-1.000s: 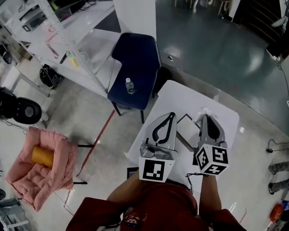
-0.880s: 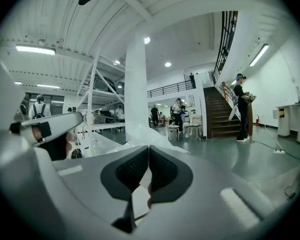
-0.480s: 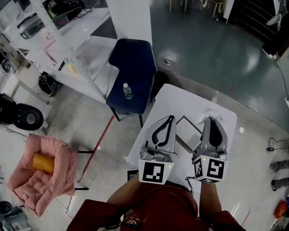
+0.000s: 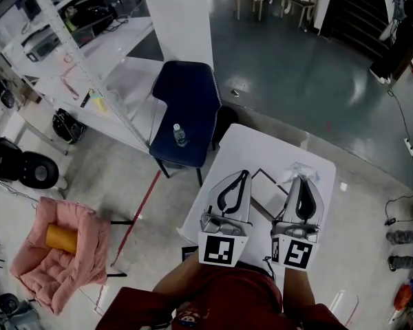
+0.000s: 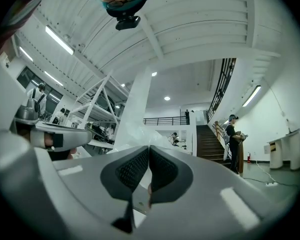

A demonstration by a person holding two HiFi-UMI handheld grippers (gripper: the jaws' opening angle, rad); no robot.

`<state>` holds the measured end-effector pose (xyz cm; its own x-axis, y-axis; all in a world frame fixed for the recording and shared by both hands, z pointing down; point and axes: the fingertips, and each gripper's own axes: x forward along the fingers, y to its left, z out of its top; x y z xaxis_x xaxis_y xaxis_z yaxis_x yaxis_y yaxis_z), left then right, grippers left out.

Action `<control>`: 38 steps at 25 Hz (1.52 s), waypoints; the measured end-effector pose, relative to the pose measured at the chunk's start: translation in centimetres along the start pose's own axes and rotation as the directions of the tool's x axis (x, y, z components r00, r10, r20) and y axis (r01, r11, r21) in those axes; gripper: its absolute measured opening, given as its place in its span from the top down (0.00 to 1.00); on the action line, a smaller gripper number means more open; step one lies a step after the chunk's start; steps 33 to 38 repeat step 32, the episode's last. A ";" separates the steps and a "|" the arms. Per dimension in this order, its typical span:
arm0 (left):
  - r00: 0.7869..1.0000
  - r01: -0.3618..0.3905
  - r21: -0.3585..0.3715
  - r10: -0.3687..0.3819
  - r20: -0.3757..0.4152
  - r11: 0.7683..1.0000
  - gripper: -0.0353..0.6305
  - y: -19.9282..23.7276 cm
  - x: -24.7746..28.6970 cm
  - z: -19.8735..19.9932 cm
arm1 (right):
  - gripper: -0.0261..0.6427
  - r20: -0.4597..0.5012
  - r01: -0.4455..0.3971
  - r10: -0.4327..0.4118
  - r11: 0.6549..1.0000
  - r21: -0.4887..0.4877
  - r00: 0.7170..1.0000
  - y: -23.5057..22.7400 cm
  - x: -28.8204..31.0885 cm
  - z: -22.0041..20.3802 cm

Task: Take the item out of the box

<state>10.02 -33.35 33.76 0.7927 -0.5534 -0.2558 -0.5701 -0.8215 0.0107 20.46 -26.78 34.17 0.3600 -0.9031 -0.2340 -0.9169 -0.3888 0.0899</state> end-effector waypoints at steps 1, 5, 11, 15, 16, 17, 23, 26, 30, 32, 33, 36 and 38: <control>1.000 0.002 -0.001 -0.002 0.000 1.000 0.94 0.0 0.0 -0.1 | 0.95 0.004 0.002 -0.002 1.000 0.003 1.000 0.0 0.1 0.1; 1.000 0.004 -0.001 -0.004 0.002 1.000 0.94 0.1 -0.1 -0.3 | 0.95 -0.008 -0.008 0.008 1.000 -0.016 1.000 0.1 0.1 -0.4; 1.000 0.007 0.001 -0.007 -0.005 1.000 0.94 0.2 -0.2 -0.6 | 0.95 -0.002 -0.002 0.002 1.000 0.001 1.000 0.3 0.4 -0.3; 1.000 0.017 -0.006 -0.017 0.000 1.000 0.94 -0.4 0.2 -0.5 | 0.95 -0.019 0.003 -0.003 1.000 -0.009 1.000 -0.3 -0.1 -0.7; 1.000 0.019 -0.008 -0.019 0.000 1.000 0.94 -0.6 0.2 -0.5 | 0.95 -0.018 0.011 -0.011 1.000 -0.001 1.000 -0.6 -0.1 -0.6; 1.000 0.021 -0.010 -0.021 0.001 1.000 0.94 -0.8 0.3 -0.5 | 0.95 -0.018 0.017 -0.017 1.000 0.004 1.000 -0.8 -0.2 -0.6; 1.000 0.031 -0.007 -0.031 -0.001 1.000 0.94 -1.2 0.4 -0.6 | 0.95 -0.047 0.005 -0.005 1.000 -0.019 0.999 -1.1 -0.4 -1.6; 1.000 0.030 -0.009 -0.030 -0.006 1.000 0.94 -1.2 0.4 -0.7 | 0.95 -0.050 0.001 -0.002 1.000 -0.023 0.999 -1.1 -0.5 -1.6; 1.000 0.029 -0.008 -0.029 -0.004 1.000 0.94 -1.1 0.3 -0.7 | 0.95 -0.054 0.003 -0.004 1.000 -0.017 0.999 -1.1 -0.4 -1.7; 1.000 0.030 -0.005 -0.030 -0.004 1.000 0.94 -1.1 0.2 -0.8 | 0.95 -0.049 0.007 -0.008 1.000 -0.010 0.999 -1.1 -0.2 -1.5; 1.000 0.030 -0.005 -0.030 -0.004 1.000 0.94 -1.1 0.2 -0.8 | 0.95 -0.049 0.007 -0.008 1.000 -0.010 0.999 -1.1 -0.2 -1.5; 1.000 0.030 -0.005 -0.030 -0.004 1.000 0.94 -1.1 0.2 -0.8 | 0.95 -0.049 0.007 -0.008 1.000 -0.010 0.999 -1.1 -0.2 -1.5; 1.000 0.030 -0.005 -0.030 -0.004 1.000 0.94 -1.1 0.2 -0.8 | 0.95 -0.049 0.007 -0.008 1.000 -0.010 0.999 -1.1 -0.2 -1.5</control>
